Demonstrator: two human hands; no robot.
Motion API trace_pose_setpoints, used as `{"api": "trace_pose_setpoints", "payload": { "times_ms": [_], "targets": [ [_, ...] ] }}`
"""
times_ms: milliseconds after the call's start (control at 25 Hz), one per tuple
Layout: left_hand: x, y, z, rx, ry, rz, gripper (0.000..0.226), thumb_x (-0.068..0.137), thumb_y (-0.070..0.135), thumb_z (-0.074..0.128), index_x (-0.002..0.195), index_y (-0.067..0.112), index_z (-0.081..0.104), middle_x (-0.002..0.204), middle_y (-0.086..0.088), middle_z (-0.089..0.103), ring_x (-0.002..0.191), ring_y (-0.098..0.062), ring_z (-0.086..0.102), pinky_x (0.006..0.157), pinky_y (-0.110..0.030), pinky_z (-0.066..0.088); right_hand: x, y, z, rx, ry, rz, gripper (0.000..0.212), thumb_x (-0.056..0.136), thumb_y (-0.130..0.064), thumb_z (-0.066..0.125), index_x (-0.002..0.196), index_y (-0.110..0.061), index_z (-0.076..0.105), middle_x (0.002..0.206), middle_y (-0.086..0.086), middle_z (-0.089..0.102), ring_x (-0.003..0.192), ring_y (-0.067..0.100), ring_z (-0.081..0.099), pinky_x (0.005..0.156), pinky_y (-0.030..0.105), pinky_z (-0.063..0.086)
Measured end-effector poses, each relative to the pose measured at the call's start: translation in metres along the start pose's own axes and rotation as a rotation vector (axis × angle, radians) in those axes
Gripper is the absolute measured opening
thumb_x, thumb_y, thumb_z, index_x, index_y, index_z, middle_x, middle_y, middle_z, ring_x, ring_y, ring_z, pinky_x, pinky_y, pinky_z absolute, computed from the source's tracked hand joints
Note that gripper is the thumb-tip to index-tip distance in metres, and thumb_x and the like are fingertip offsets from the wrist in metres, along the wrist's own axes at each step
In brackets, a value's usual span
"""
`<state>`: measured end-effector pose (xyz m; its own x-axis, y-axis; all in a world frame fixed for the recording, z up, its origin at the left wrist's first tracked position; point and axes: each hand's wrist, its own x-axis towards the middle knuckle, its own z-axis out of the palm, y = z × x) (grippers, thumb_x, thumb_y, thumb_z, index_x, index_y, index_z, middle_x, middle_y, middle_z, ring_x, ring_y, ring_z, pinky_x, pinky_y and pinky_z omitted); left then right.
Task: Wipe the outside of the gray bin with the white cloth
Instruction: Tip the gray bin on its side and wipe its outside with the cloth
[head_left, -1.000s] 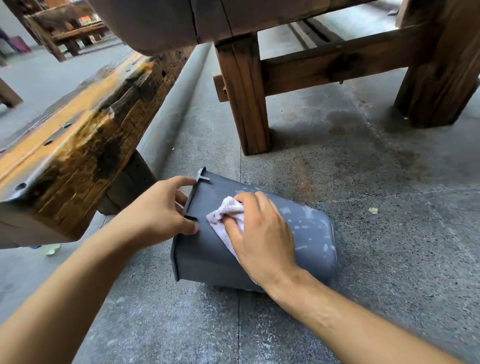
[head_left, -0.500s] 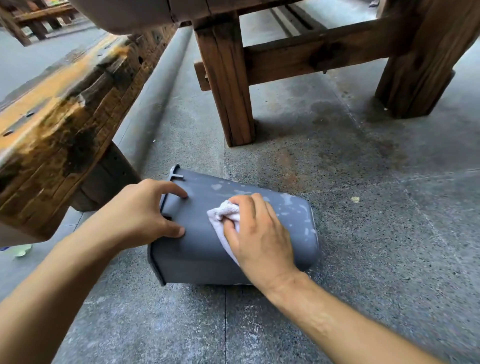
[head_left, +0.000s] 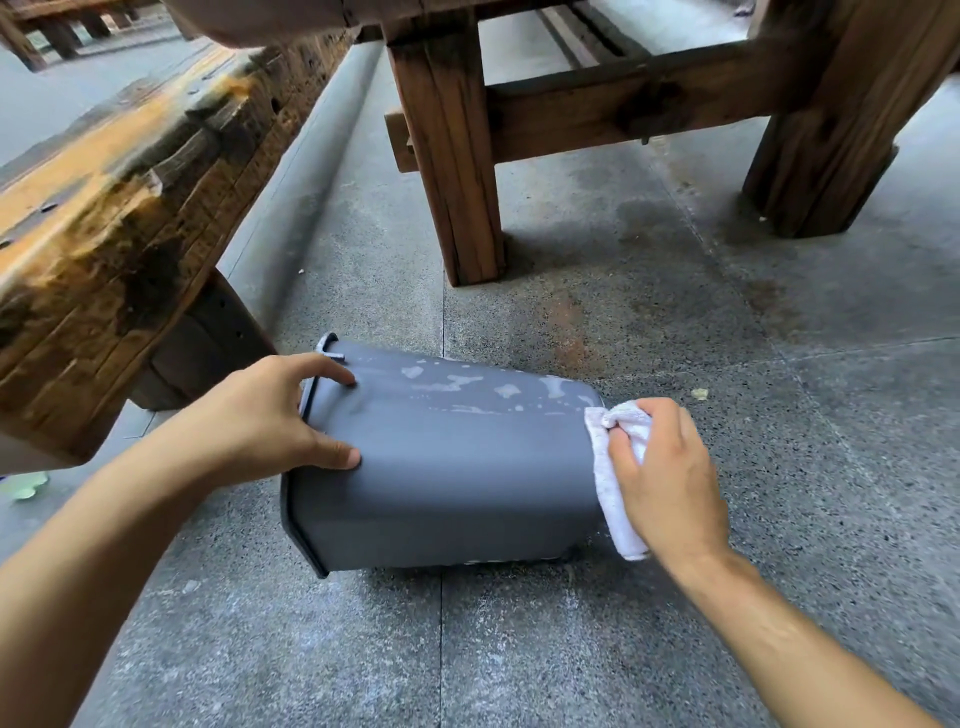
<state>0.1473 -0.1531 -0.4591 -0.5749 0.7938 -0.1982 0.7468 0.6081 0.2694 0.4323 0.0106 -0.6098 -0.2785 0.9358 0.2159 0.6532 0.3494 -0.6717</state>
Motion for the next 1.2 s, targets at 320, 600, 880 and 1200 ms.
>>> {"api": "trace_pose_setpoints", "payload": {
  "times_ms": [320,600,880,1200],
  "targets": [
    [-0.002,-0.001,0.007,-0.590,0.038,-0.317,0.046,0.096,0.040,0.062,0.116,-0.001,0.064,0.049,-0.012,0.057,0.037,-0.032,0.061,0.038,-0.039,0.054,0.016,0.000,-0.036,0.013,0.046,0.106,0.021,0.085,-0.021,0.066,0.103,-0.033,0.061,0.106,0.001,0.057,0.080,0.028,0.059,0.068,0.037,0.048],
    [-0.001,0.023,0.015,-0.829,-0.046,-0.339,0.038,0.101,0.033,0.052,0.100,-0.004,0.055,0.045,-0.009,0.044,0.030,-0.028,0.050,0.034,-0.032,0.046,0.023,-0.131,-0.039,0.164,0.001,-0.426,0.031,0.077,-0.016,0.076,0.105,-0.027,0.068,0.102,-0.001,0.055,0.081,0.024,0.061,0.065,0.036,0.053],
    [-0.001,0.031,0.018,-0.888,-0.173,-0.321,0.061,0.100,0.052,0.044,0.087,-0.004,0.062,0.052,-0.022,0.056,0.033,-0.031,0.054,0.034,-0.031,0.046,-0.008,-0.184,-0.006,0.177,-0.154,-0.552,0.028,0.083,-0.019,0.066,0.111,-0.021,0.064,0.105,0.005,0.053,0.092,0.029,0.058,0.073,0.044,0.053],
    [0.004,0.036,0.019,-0.856,-0.130,-0.327,0.065,0.101,0.054,0.038,0.089,-0.004,0.062,0.052,-0.021,0.053,0.030,-0.029,0.051,0.033,-0.031,0.045,-0.007,-0.161,-0.001,0.145,-0.185,-0.559,0.029,0.100,-0.047,0.050,0.111,-0.030,0.071,0.102,0.000,0.054,0.100,0.022,0.056,0.076,0.041,0.054]
  ]
}}
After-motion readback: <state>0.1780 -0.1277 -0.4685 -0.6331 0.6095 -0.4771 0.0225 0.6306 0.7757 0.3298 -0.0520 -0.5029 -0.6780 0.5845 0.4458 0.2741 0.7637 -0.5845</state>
